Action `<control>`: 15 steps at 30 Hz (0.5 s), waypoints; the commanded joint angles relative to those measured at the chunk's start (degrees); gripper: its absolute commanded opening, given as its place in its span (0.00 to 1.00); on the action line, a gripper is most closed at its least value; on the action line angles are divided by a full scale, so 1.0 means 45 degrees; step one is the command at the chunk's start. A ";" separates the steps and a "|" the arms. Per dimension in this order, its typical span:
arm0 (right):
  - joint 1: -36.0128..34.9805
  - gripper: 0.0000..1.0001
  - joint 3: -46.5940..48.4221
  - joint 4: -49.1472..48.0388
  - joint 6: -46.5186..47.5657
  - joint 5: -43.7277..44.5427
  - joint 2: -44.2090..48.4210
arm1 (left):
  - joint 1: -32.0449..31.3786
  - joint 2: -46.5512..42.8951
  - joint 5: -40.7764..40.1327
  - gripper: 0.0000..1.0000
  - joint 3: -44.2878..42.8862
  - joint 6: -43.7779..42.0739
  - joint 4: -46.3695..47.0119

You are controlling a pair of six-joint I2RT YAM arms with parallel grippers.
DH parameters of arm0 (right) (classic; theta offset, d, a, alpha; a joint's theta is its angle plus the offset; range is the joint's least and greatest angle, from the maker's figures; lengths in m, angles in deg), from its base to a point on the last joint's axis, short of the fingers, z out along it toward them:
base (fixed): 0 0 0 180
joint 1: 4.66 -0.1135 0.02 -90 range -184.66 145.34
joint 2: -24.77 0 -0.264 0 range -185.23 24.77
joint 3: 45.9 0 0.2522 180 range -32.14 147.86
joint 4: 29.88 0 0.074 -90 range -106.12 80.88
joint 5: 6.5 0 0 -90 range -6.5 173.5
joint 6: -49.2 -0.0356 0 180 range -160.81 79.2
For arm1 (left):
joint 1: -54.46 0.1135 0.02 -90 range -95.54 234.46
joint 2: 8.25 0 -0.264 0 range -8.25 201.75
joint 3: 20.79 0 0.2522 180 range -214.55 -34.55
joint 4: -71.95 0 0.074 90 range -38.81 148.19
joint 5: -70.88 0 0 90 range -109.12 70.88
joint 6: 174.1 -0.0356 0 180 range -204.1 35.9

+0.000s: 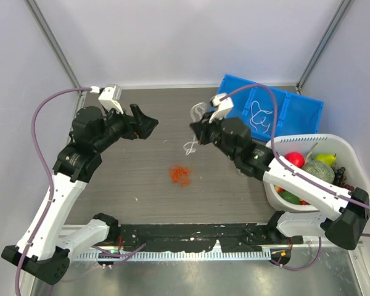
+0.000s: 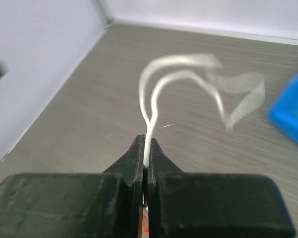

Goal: Untangle the cables

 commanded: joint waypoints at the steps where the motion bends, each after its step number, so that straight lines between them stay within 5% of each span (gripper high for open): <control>1: 0.2836 0.01 0.1264 0.2010 -0.1037 0.1164 0.0220 | 0.0035 -0.0035 -0.1677 0.86 0.0755 -0.0471 0.0705; 8: 0.6650 0.01 0.3138 0.3537 -0.0630 0.1140 -0.0874 | 0.0035 0.0432 -0.2167 0.88 0.2026 -0.0685 0.1507; 15: 0.8957 0.01 0.4117 0.3615 0.0718 0.2157 -0.3099 | 0.0210 0.1683 -0.1483 0.78 0.2027 -0.0822 0.0649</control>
